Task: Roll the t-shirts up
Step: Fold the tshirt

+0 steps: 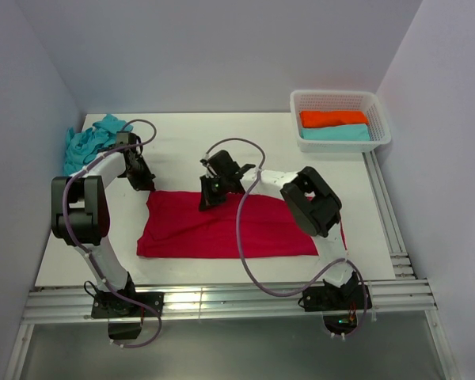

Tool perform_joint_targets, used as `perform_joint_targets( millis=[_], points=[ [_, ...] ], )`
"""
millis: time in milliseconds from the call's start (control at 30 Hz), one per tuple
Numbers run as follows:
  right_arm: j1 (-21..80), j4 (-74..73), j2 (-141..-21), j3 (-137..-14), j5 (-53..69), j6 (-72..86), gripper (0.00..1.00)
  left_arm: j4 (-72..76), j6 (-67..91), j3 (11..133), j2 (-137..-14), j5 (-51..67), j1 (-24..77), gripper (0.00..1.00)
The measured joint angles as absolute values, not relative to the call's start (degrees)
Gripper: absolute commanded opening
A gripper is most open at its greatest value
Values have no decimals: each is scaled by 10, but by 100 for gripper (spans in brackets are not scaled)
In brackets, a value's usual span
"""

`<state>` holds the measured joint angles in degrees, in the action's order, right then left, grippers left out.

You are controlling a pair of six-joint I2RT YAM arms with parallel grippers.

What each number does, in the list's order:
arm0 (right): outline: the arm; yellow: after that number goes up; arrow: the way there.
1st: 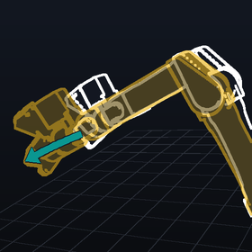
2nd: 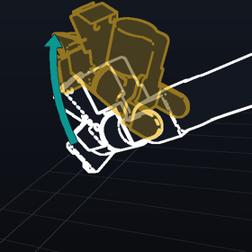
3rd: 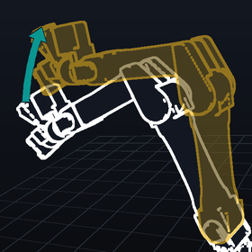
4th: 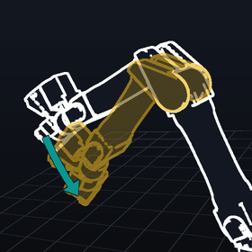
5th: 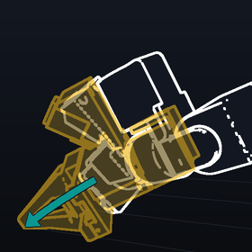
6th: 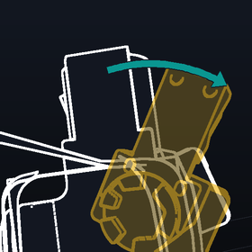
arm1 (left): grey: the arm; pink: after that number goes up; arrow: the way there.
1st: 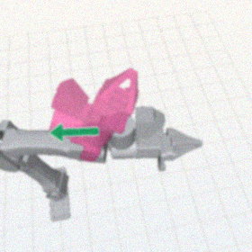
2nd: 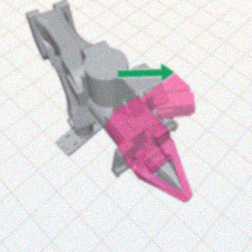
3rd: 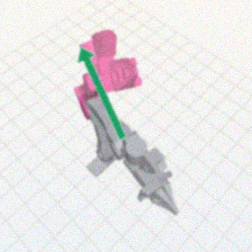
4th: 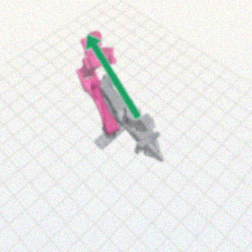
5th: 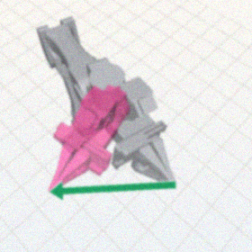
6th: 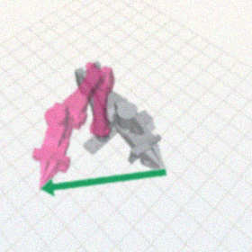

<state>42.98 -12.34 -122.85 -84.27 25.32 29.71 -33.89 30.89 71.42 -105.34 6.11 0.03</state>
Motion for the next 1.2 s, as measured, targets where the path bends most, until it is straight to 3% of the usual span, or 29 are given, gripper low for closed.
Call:
perform_joint_targets(
  millis=[833, 900, 967, 1033, 1200],
  points=[
    [468, 27, -1023, -562, 347, 334, 4, -339, 309, 714, -1053, 57, 0, 0],
    [469, 30, -1017, -550, 346, 336, 12, -339, 309, 714, -1053, 57, 0, 0],
    [469, 30, -1012, -542, 343, 337, 30, -339, 309, 714, -1053, 57, 0, 0],
    [469, 27, -1007, -532, 339, 336, 41, -339, 309, 714, -1053, 55, 0, 0],
    [470, 13, -991, -517, 329, 329, 48, -339, 309, 714, -1053, 51, 0, 0]
  ],
)
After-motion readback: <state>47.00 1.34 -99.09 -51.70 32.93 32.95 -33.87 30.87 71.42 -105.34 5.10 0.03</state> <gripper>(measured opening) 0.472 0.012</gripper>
